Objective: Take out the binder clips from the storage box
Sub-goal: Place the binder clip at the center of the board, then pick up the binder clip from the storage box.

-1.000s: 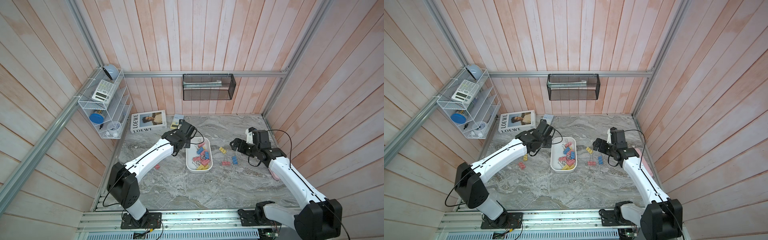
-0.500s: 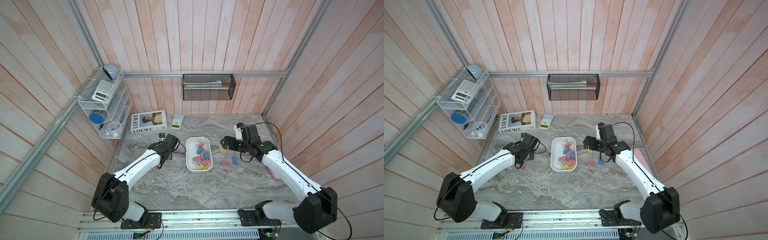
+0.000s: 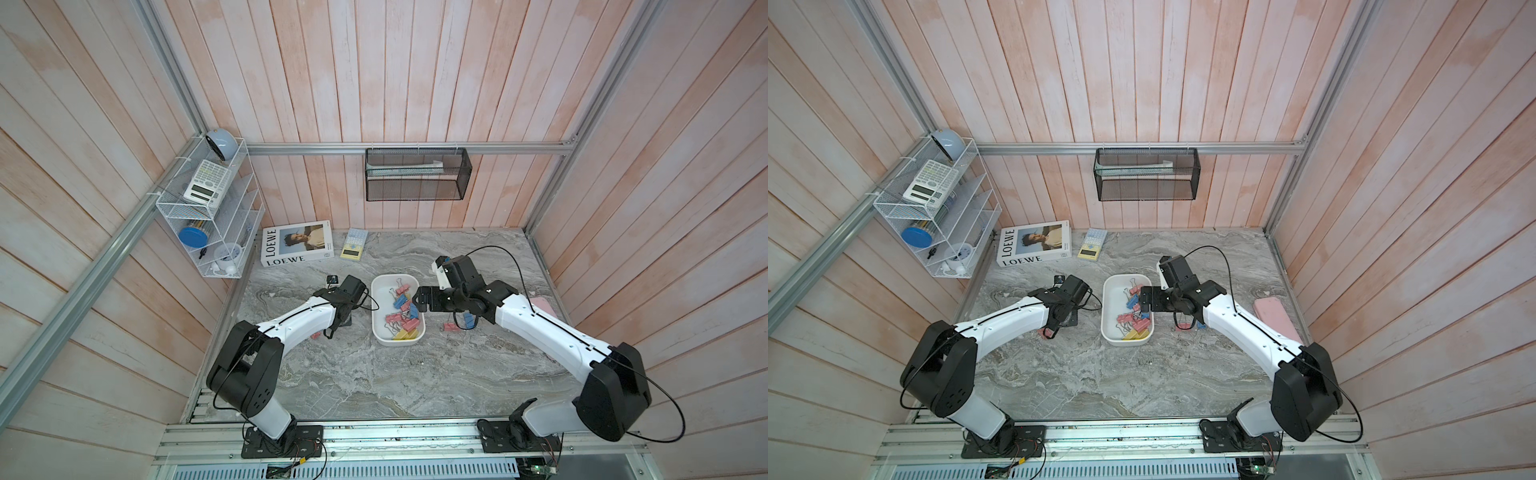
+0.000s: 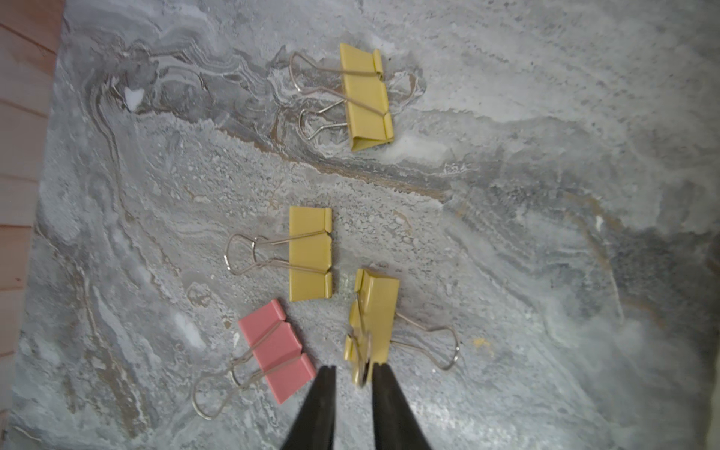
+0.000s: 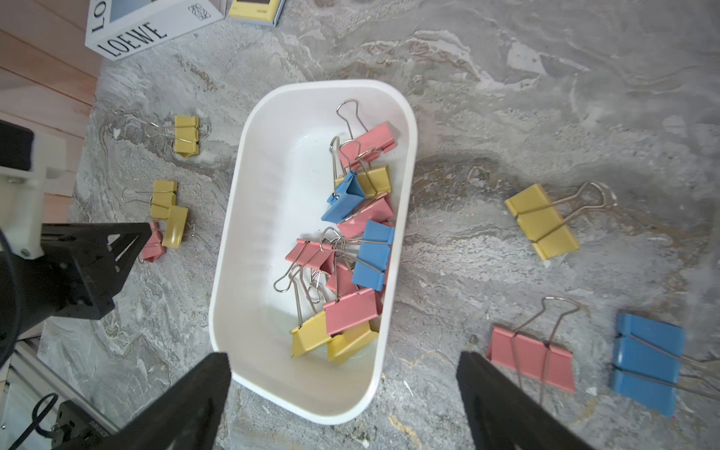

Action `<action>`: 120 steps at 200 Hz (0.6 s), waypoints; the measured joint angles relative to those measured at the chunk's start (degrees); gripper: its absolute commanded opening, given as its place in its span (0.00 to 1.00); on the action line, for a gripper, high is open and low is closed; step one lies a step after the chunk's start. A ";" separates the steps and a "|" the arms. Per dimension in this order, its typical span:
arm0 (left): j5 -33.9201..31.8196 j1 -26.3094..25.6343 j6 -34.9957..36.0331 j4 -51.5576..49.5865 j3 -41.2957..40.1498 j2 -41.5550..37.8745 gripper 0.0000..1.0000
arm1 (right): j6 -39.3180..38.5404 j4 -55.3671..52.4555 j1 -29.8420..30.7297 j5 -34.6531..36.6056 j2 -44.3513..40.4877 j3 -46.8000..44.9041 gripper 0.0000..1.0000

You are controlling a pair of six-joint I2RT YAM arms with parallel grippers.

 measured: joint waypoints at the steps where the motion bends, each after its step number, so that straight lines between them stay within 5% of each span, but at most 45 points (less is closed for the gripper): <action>1: 0.09 0.00 0.13 0.02 0.00 0.00 0.39 | 0.04 0.02 0.13 0.00 0.20 0.07 0.98; 32: 1.66 0.00 -1.33 0.52 -0.02 -0.76 0.60 | 2.56 0.20 3.13 -0.11 4.63 1.31 0.94; 46: 2.21 0.02 -1.97 0.28 -0.02 -2.38 0.77 | 4.55 0.57 4.46 -0.22 6.45 1.42 0.88; 55: 2.58 0.15 -2.27 0.04 -0.02 -4.04 1.00 | 6.03 0.83 5.27 -0.22 7.41 1.40 0.84; 120: 7.32 3.54 -2.45 -1.05 1.64 -16.87 1.00 | 18.62 6.71 9.77 0.09 13.14 1.46 0.35</action>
